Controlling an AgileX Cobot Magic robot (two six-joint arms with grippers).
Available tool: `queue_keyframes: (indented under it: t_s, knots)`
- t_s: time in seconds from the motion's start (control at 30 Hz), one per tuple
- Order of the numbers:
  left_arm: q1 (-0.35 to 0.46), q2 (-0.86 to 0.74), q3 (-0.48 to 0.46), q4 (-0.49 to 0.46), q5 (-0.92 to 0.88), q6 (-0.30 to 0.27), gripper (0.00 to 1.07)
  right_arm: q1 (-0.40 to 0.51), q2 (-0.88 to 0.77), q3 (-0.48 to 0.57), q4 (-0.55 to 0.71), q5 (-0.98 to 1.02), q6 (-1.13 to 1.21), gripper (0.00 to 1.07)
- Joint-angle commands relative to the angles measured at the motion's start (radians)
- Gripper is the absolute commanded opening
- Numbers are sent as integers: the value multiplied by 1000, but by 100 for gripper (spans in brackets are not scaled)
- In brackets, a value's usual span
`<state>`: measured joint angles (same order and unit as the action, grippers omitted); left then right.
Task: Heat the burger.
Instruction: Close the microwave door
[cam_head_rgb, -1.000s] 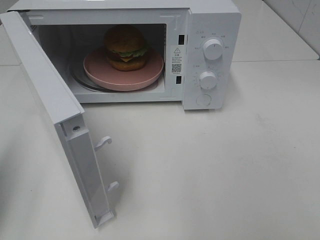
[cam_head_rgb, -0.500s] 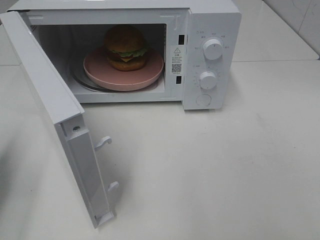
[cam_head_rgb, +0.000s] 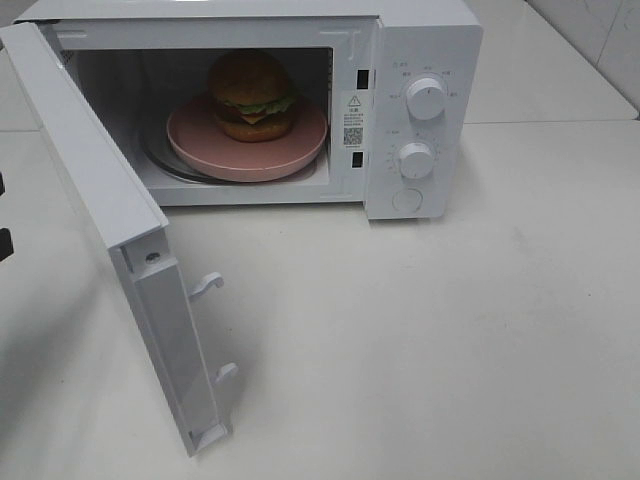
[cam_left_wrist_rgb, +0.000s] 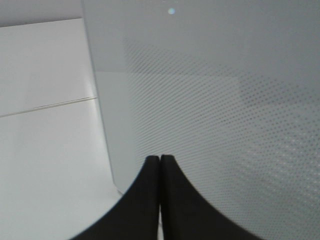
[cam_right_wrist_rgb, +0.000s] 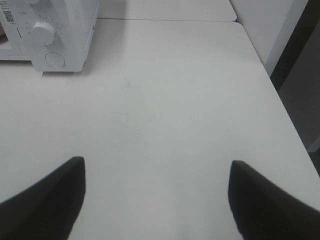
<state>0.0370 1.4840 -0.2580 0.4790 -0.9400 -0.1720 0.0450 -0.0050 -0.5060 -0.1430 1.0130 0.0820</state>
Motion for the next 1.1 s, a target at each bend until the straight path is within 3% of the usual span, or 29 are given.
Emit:
queue_keyframes:
  t_s: [0.03, 0.17, 0.33, 0.43, 0.7, 1.1]
  knots:
    - [-1, 21, -31, 44, -28, -33, 0, -8, -25, 3, 3, -6, -4, 76]
    - [-4, 33, -43, 73, -30, -48, 0, -8, -25, 3, 3, -6, -4, 76]
    - [-97, 67, -73, 63, -27, -40, 0, -8, -25, 3, 3, -6, -4, 76]
    - [-108, 67, -78, 56, -22, -33, 0, -8, -25, 3, 3, -6, -3, 76]
    - [-223, 118, -136, -59, 15, -37, 0, -8, -25, 3, 3, -6, -2, 76]
    - [-324, 214, -221, -107, 19, -35, 0, -8, -25, 3, 3, -6, -2, 76]
